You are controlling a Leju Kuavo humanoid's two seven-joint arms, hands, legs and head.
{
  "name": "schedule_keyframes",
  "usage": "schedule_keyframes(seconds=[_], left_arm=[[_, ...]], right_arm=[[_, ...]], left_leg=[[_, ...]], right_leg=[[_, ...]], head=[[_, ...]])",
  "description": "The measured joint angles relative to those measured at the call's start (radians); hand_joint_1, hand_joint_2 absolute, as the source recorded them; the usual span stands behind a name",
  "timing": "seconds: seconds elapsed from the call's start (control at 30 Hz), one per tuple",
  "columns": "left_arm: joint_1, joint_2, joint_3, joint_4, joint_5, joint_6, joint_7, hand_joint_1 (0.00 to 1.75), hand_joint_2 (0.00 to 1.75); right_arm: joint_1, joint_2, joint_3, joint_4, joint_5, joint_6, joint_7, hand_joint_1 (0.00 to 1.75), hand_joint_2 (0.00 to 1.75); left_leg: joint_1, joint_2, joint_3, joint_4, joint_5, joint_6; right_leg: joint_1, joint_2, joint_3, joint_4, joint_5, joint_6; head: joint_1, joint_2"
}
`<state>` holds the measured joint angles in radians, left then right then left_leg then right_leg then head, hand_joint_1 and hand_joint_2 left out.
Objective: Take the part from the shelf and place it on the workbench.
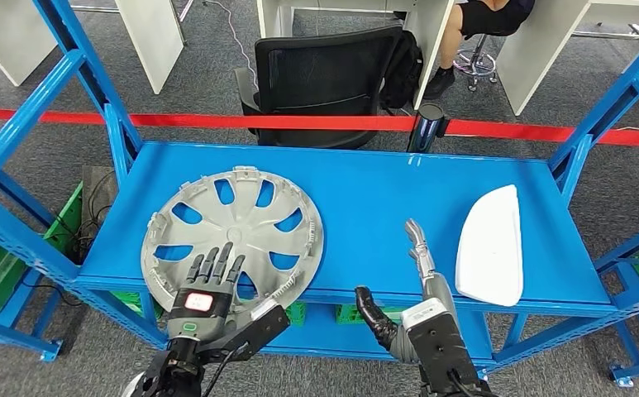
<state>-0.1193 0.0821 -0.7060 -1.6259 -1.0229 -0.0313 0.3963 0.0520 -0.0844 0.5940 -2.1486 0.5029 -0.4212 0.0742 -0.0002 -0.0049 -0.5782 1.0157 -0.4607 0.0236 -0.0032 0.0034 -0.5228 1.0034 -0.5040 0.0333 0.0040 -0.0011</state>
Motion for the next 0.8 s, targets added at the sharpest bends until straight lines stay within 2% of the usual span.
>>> schedule_keyframes(seconds=[0.33, 0.8], left_arm=[[-0.007, -0.003, -0.006, -0.005, -0.154, -0.091, 0.057, 0.0, 1.75], [-0.007, -0.003, -0.014, -0.006, -0.141, -0.145, 0.053, 0.0, 1.75]], right_arm=[[-0.007, -0.001, 0.004, -0.006, 0.009, 0.0, 0.005, 0.0, 1.75], [-0.011, -0.001, 0.005, -0.008, 0.011, 0.002, 0.007, 0.0, 1.75]], left_leg=[[0.0, 0.0, 0.0, 0.0, 0.0, 0.0], [0.0, 0.0, 0.0, 0.0, 0.0, 0.0]], right_leg=[[0.0, 0.0, 0.0, 0.0, 0.0, 0.0], [0.0, 0.0, 0.0, 0.0, 0.0, 0.0]], head=[[-0.001, 0.0], [-0.001, 0.0]])
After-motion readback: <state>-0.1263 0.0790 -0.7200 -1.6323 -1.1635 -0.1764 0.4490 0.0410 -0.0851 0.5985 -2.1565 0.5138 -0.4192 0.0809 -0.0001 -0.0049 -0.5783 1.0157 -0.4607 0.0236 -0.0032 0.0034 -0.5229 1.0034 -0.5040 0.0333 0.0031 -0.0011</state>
